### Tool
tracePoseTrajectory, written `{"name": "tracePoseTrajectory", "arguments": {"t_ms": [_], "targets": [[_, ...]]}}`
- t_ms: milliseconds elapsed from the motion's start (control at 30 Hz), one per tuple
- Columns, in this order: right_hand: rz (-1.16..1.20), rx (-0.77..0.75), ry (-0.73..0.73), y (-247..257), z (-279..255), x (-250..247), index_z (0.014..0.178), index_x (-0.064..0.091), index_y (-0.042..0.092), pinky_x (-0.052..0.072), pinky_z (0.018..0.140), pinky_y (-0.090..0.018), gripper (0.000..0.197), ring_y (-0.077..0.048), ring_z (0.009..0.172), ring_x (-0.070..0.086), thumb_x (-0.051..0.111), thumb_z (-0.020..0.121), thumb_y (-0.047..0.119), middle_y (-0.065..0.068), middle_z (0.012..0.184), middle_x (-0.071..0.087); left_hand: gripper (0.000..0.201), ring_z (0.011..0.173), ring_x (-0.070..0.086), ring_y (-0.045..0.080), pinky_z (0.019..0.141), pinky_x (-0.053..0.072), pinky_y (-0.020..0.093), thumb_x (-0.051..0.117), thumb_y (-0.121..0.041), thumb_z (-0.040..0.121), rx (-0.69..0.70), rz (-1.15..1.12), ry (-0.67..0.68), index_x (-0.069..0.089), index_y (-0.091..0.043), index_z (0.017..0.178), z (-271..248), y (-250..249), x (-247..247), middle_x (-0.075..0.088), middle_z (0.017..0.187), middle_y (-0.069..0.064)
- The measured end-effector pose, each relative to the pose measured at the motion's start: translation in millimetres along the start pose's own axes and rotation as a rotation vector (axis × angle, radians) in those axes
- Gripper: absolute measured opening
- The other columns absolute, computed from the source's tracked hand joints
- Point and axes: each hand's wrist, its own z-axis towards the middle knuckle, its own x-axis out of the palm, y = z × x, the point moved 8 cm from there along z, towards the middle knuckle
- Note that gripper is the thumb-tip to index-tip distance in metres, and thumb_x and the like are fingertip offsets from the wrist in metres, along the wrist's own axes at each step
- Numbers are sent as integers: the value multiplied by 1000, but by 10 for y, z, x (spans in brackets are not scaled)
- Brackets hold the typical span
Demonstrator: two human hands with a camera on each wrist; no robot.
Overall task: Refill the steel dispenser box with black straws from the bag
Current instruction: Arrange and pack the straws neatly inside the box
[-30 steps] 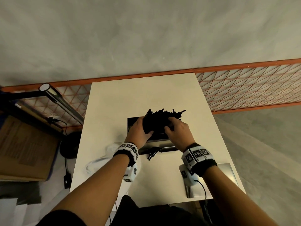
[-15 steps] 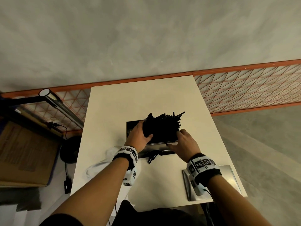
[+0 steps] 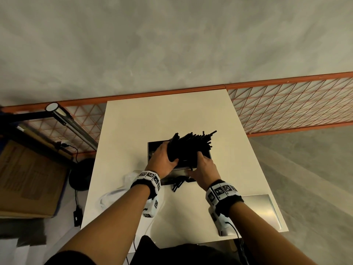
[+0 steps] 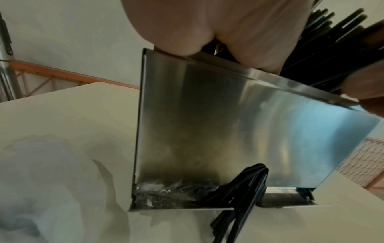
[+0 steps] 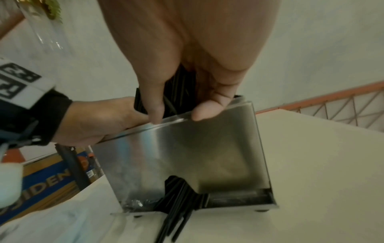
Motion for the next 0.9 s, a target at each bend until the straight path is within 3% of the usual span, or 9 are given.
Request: {"name": "tracePoseTrajectory", "arguments": {"t_ms": [200, 333, 433, 533, 667, 800, 900], "targets": [[221, 45, -87, 27, 144, -80, 85, 67, 9, 53, 69, -32, 8, -26, 75, 67, 67, 84, 16, -8, 76, 71, 78, 129, 55, 20, 103, 47, 31, 83, -31, 80, 33, -7, 30, 44, -21, 146, -14, -3, 24, 50, 145, 0], [360, 48, -69, 46, 232, -218, 85, 73, 16, 58, 69, -32, 10, -14, 68, 71, 63, 83, 14, 1, 70, 73, 88, 134, 52, 20, 107, 45, 29, 87, -35, 77, 62, -18, 18, 39, -21, 150, -23, -22, 11, 45, 147, 1], [415, 34, -4, 128, 318, -278, 83, 73, 18, 59, 70, -35, 9, -13, 66, 72, 63, 82, 19, 2, 68, 74, 90, 130, 54, 17, 101, 47, 28, 90, -40, 73, 43, -43, -9, 41, -22, 147, -37, -33, -10, 46, 146, -1], [308, 12, 79, 202, 395, -217, 88, 71, 17, 57, 68, -32, 12, -18, 71, 72, 61, 84, 17, -1, 74, 74, 87, 129, 55, 18, 103, 50, 34, 90, -40, 74, 30, -35, -31, 43, -21, 145, -32, -34, -17, 50, 145, -1], [163, -64, 75, 283, 401, -129, 113, 67, 13, 52, 82, -37, 28, -33, 97, 66, 64, 86, 19, -11, 106, 72, 78, 130, 54, 20, 106, 49, 38, 85, -36, 80, 31, -26, -36, 45, -22, 146, -13, -29, -4, 53, 142, 0], [157, -73, -76, 249, 297, -323, 113, 63, 8, 49, 79, -32, 32, -31, 94, 65, 69, 85, 20, -12, 102, 71, 72, 128, 56, 21, 105, 49, 39, 82, -35, 84, 33, -11, -62, 47, -21, 145, -11, -37, -23, 57, 139, 0], [128, -134, -213, 195, 139, -539, 118, 56, 12, 53, 74, -34, 34, -27, 83, 65, 67, 86, 18, -8, 93, 70, 71, 127, 56, 20, 105, 49, 36, 81, -38, 85, 29, 14, -52, 47, -21, 145, -3, -17, -10, 58, 139, 0]]}}
